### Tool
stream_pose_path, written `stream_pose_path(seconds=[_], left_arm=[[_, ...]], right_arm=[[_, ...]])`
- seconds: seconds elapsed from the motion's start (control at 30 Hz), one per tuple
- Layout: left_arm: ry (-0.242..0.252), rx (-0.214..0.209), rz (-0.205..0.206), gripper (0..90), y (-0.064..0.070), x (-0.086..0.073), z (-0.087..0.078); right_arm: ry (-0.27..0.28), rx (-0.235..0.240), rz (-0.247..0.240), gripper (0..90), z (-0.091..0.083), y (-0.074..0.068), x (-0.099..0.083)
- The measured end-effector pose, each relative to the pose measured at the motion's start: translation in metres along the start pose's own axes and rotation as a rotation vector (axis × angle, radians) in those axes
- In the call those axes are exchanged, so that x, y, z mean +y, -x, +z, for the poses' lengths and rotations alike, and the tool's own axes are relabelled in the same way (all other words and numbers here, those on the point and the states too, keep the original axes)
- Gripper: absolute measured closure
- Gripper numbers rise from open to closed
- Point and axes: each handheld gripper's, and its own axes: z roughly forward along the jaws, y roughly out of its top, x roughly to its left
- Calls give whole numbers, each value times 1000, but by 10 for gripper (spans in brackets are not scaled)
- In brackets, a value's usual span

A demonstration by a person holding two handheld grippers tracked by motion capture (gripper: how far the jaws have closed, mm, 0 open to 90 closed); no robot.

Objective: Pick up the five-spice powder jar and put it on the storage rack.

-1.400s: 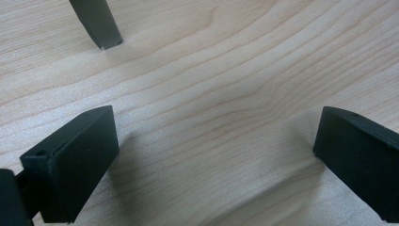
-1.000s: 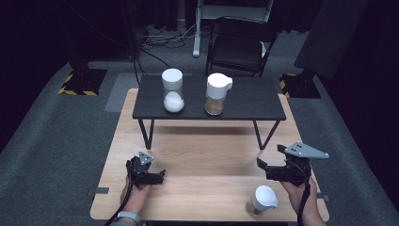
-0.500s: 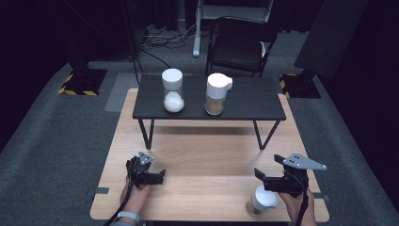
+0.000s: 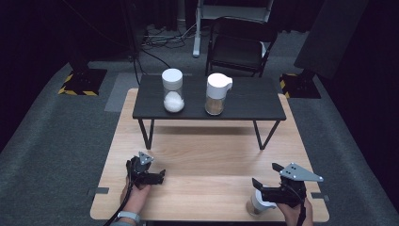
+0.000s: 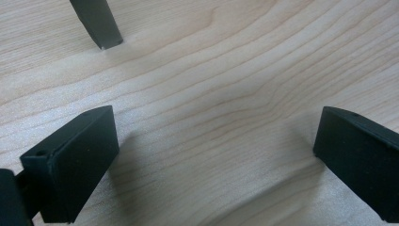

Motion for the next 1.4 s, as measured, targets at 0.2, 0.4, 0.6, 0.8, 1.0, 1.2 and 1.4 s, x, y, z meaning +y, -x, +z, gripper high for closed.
stream_pose_path(seconds=[0.2, 0.4, 0.6, 0.8, 1.0, 1.2, 1.4], left_arm=[[0, 0, 0, 2, 0, 0, 0], [0, 0, 0, 2, 0, 0, 0], [0, 1, -1, 2, 0, 0, 0], [0, 1, -1, 2, 0, 0, 0], [0, 1, -1, 2, 0, 0, 0], [0, 1, -1, 2, 0, 0, 0], [0, 1, -1, 2, 0, 0, 0]], right_arm=[[-15, 5, -6, 72, 0, -5, -7], [-24, -1, -13, 72, -2, -10, -15], [-28, -11, -16, 72, -4, -14, -22], [-32, -8, 1, 72, -5, -15, -30], [-40, -13, -1, 73, -4, -19, -37], [-46, -9, -1, 73, -5, -20, -41], [-46, -9, 0, 74, -6, -24, -45]])
